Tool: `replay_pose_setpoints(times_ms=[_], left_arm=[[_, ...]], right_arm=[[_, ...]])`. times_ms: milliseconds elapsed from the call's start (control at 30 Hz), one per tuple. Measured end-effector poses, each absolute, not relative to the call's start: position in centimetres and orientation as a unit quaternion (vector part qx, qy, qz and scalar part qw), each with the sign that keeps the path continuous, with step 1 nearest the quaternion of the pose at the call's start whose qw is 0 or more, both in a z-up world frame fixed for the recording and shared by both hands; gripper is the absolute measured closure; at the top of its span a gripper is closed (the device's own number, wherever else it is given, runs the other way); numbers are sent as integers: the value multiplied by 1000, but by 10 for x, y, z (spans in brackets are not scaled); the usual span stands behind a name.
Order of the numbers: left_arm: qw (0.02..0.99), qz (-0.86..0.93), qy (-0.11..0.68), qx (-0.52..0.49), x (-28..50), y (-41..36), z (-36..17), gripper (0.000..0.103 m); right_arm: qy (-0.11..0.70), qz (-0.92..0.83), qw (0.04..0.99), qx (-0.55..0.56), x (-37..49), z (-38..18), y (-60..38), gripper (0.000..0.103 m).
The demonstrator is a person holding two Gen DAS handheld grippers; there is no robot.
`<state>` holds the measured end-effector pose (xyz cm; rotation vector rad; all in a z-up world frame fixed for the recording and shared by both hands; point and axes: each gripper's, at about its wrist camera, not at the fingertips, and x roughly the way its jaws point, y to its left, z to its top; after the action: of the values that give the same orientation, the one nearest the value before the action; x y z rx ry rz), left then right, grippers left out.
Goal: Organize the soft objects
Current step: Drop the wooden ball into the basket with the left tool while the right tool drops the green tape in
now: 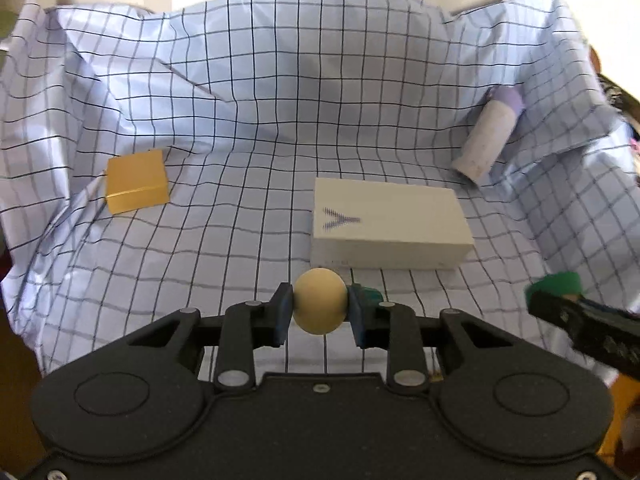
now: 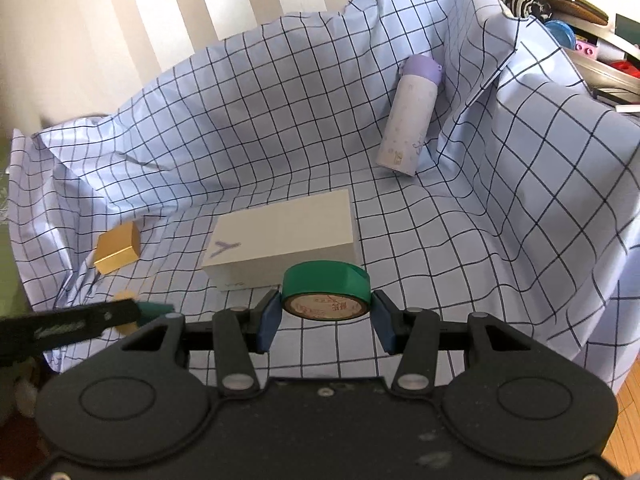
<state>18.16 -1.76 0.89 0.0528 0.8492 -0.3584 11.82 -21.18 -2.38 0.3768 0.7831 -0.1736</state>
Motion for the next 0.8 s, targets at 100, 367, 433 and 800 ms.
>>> replay_pose_setpoints(times_ms=[100,367,433,800], left_arm=[[896,-174,407,24,157,-9,18,73],[892,-170,417,37,97,0,19,73],[890,-166,423,35,86,2,16,73],[893,-147,425,23,40,6,3,73]], right_arm=[[373,-78,906,183,106,-18,-209,55],[356,-59,915,183,68,-7,-201,55],[352,-54,917,180,59,-5,-198,55],[319,-42,932,164,4,14,-184,55]])
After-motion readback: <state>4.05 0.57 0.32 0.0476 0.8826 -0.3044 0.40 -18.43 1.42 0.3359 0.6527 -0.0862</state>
